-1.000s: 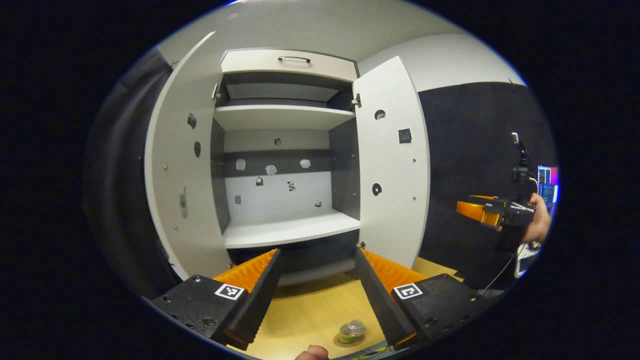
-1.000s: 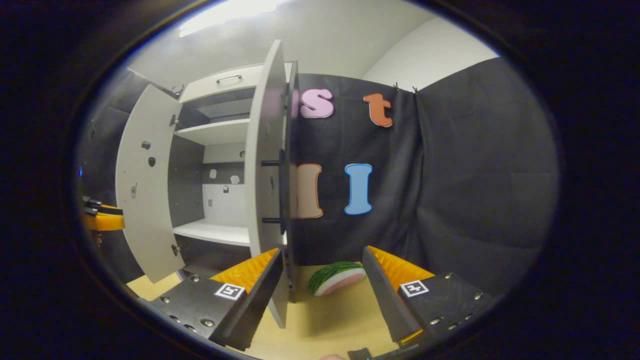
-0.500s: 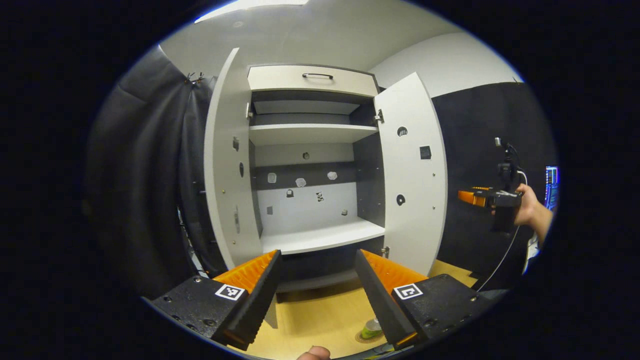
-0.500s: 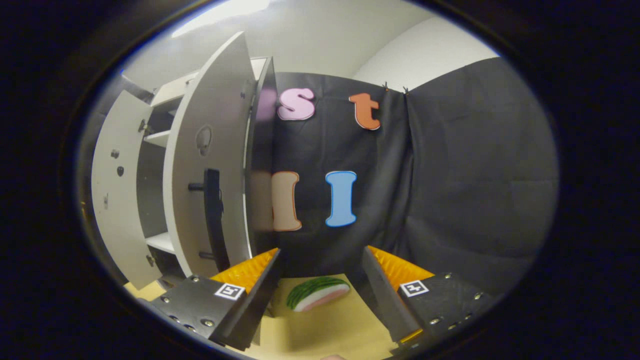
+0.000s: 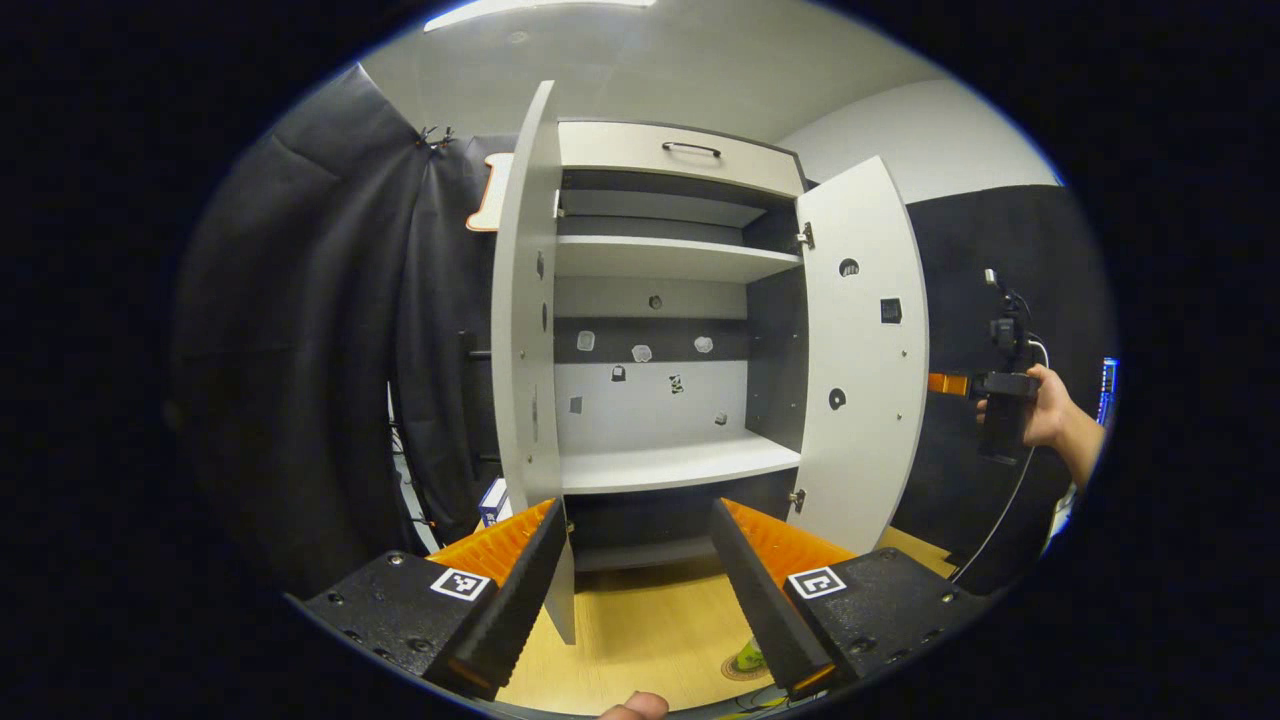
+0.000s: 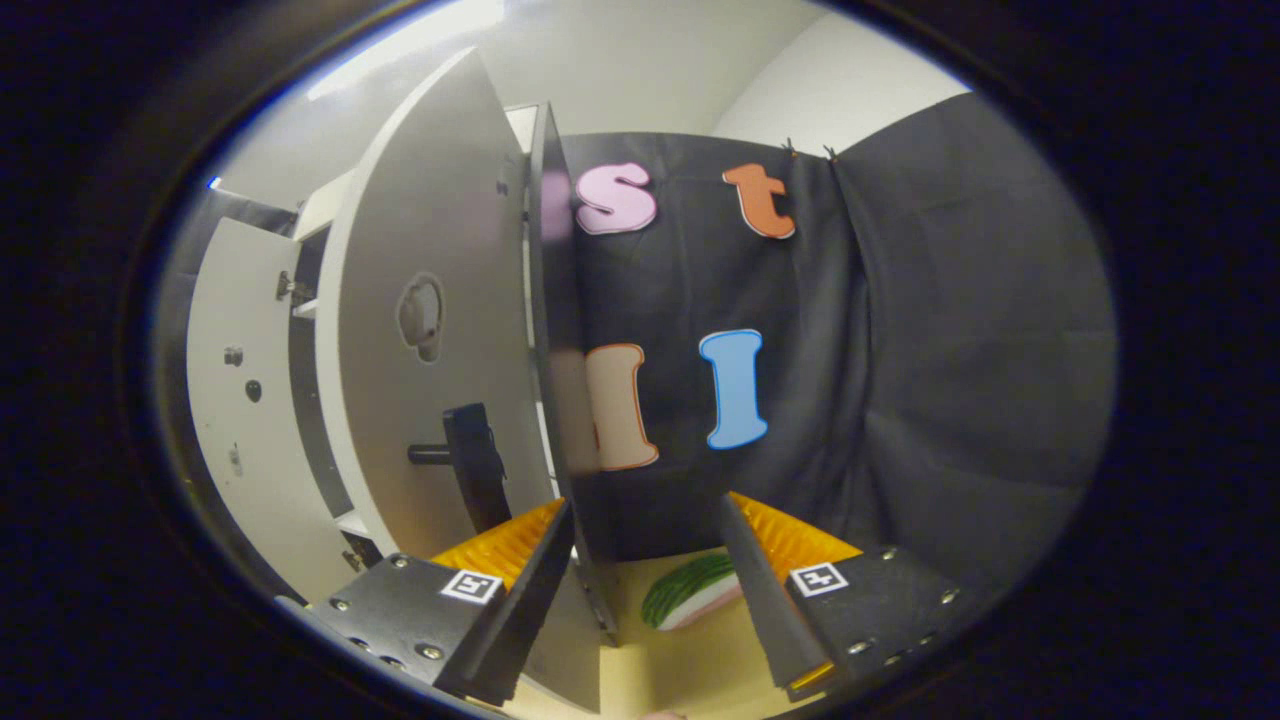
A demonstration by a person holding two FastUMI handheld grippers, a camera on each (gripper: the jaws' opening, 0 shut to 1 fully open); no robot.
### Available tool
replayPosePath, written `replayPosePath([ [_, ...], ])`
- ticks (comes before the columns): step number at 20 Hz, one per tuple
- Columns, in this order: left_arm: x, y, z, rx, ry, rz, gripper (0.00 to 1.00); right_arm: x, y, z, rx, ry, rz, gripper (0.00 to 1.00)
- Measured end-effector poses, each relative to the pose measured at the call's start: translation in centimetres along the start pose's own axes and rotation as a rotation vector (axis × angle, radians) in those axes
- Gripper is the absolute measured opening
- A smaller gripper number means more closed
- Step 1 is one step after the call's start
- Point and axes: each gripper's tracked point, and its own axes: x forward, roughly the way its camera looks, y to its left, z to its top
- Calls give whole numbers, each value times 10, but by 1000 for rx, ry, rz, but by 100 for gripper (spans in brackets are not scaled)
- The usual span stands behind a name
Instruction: Grasp the bottle in the cabinet with the left hand and place it on the coaster, then close the right door with the right hand and the left door with the left hand.
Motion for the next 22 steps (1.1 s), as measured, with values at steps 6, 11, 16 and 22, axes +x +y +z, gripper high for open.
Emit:
replayPosePath([
  [6, 4, 17, -2, -65, 0, 21, 93, -7, 41, -4, -65, -24, 81, 86],
  [11, 6, 23, -1, -52, -18, 29, 93, -8, 65, -5, -63, -52, 93, 86],
  [16, 13, 23, 6, -43, -35, 31, 93, -10, 66, -7, -45, -43, 72, 92],
  [22, 18, 34, 21, -41, -77, 56, 93, -6, 86, -7, -53, -48, 83, 92],
])
